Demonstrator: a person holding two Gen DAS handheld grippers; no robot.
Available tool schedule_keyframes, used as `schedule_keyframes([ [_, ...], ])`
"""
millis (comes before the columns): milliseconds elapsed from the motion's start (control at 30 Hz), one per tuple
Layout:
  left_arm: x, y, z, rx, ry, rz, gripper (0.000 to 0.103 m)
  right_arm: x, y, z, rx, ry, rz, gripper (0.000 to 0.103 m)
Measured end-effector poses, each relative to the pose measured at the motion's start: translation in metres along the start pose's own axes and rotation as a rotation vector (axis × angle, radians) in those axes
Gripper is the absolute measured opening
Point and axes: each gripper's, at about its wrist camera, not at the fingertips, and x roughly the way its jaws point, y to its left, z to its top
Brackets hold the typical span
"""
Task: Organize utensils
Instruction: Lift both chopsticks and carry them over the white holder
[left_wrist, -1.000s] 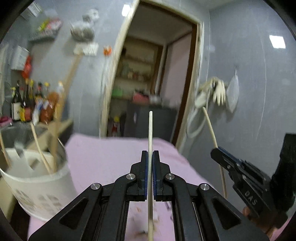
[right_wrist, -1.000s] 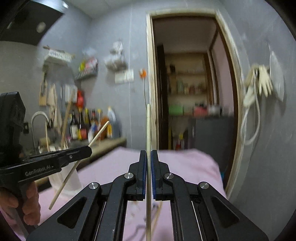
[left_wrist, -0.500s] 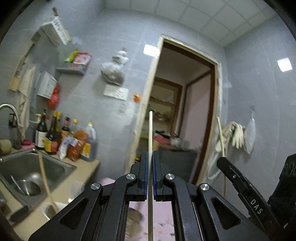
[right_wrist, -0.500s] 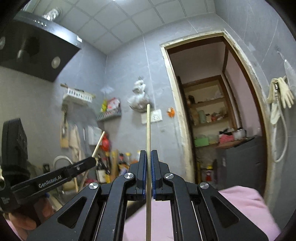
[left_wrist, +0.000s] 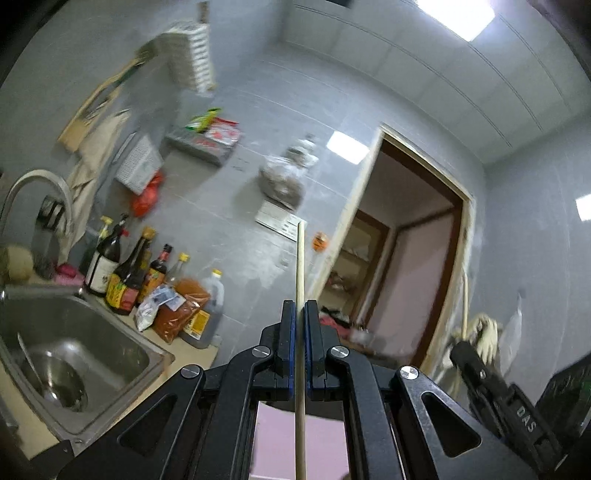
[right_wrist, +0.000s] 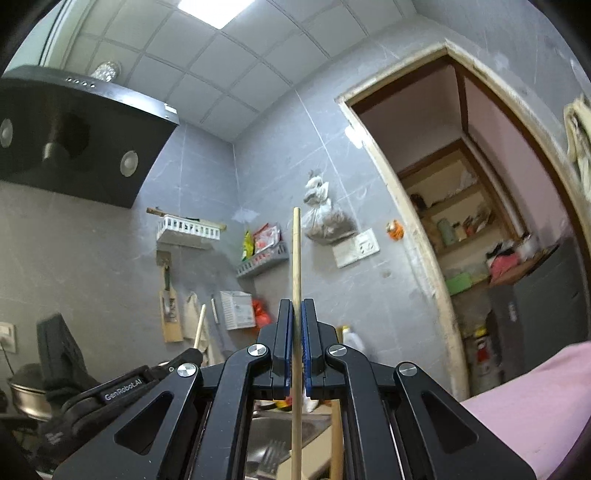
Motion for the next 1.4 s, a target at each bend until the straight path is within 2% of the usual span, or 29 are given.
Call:
schedule_keyframes([
  [267, 0.001, 0.028, -0.014, -0.022, -0.012, 0.110, 0.002, 0.014, -0.008, -0.023, 0.032, 0.032, 0.004, 0.003],
  [767, 0.008, 0.038, -0.038, -0.027, 0.004, 0.152, 0.002, 0.019, 0.014, -0.052, -0.101, 0.033, -0.065, 0.003],
  [1000, 0.008, 0.024, -0.052, 0.047, 0.002, 0.189, 0.002, 0.019, 0.019, -0.064, -0.150, 0.029, -0.095, 0.003],
  [1400, 0.003, 0.010, -0.071, 0.122, 0.063, 0.180, 0.002, 0.011, 0.025, -0.074, -0.194, 0.053, -0.108, 0.003],
])
